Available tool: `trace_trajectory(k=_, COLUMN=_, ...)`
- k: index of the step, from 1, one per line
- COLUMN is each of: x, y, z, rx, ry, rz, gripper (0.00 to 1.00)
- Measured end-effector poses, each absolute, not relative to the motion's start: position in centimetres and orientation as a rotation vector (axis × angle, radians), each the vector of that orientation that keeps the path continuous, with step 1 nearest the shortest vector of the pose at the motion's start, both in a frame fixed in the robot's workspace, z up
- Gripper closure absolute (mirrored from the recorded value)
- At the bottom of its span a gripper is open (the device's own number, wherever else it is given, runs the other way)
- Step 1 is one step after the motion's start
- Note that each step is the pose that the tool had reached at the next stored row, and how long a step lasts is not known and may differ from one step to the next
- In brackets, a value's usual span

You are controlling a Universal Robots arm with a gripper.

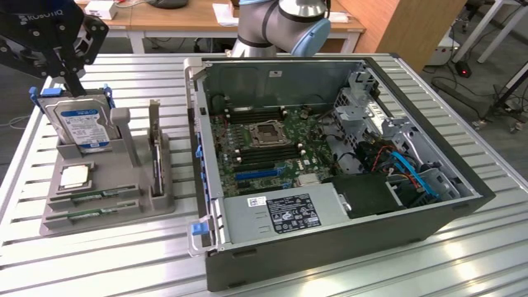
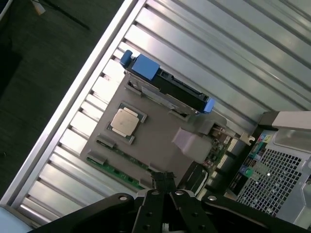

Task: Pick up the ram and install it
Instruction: 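Pick up the ram and move it above insertion slot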

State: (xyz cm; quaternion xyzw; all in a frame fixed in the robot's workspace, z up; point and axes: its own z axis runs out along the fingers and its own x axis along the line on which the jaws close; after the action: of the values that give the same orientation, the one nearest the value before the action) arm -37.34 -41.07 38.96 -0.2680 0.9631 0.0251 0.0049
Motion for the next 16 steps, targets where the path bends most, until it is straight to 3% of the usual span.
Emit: trace_trajectory(k=16, x=-37.34, y=-41.07, z=38.95, rx=-1.129, ry=2.926, rz=0.08, gripper=0.91)
